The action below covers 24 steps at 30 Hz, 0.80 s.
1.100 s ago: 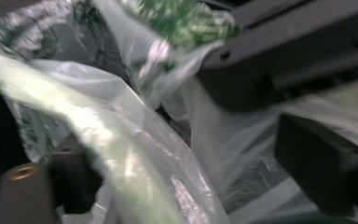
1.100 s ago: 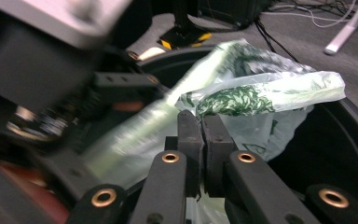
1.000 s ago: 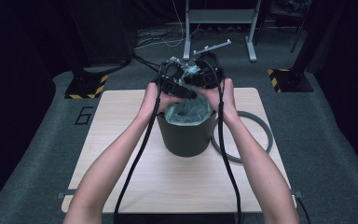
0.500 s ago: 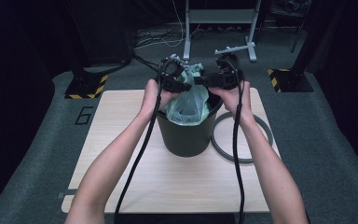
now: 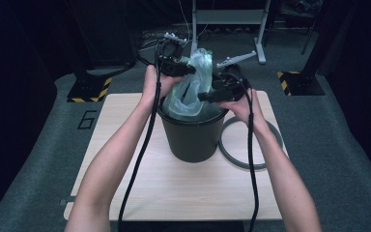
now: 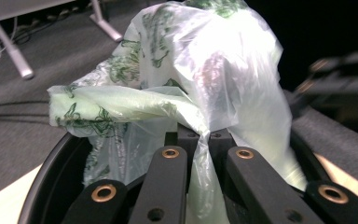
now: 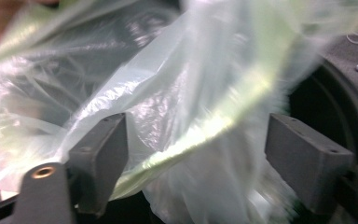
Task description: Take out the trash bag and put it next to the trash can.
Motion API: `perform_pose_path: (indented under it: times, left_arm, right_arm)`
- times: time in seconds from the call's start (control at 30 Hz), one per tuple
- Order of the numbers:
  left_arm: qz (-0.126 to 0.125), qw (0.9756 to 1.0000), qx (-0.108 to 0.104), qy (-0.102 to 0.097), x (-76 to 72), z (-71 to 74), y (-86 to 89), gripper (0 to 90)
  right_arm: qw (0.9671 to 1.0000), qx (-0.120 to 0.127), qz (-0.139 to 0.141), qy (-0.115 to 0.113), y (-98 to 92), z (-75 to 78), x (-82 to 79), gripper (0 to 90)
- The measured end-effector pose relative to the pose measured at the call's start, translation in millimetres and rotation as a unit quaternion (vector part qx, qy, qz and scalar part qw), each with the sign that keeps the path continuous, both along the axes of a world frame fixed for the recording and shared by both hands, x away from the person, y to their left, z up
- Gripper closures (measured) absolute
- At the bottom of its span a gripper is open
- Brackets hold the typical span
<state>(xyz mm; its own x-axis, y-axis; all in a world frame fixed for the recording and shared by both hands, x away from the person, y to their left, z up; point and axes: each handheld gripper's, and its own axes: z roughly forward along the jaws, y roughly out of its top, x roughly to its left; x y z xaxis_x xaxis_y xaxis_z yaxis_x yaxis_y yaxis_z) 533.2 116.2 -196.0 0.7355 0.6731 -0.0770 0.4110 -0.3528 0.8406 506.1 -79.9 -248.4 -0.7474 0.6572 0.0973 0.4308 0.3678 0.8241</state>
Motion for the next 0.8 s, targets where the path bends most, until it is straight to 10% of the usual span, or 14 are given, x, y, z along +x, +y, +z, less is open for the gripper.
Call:
perform_pose_path:
  times: [0.27,0.53,0.7,0.8]
  left_arm:
    - [-0.063,0.9964,-0.052,0.02,-6.3,7.6,-11.2,88.4]
    - [-0.098,0.9873,-0.114,0.052,0.2,2.2,-3.0,88.3]
    - [-0.098,0.9892,-0.103,0.036,-0.8,0.4,-0.2,85.7]
    - [-0.085,0.993,-0.078,0.024,-2.4,-0.4,2.7,67.5]
  right_arm:
    - [0.9983,0.003,-0.041,-0.042,30.6,-2.6,9.2,17.1]
    - [0.9938,0.049,-0.072,-0.07,28.1,-1.2,9.8,67.1]
    - [0.9943,0.041,-0.083,-0.053,28.5,-2.2,11.9,87.5]
    - [0.9943,0.042,-0.09,-0.039,25.9,-2.6,14.1,88.5]
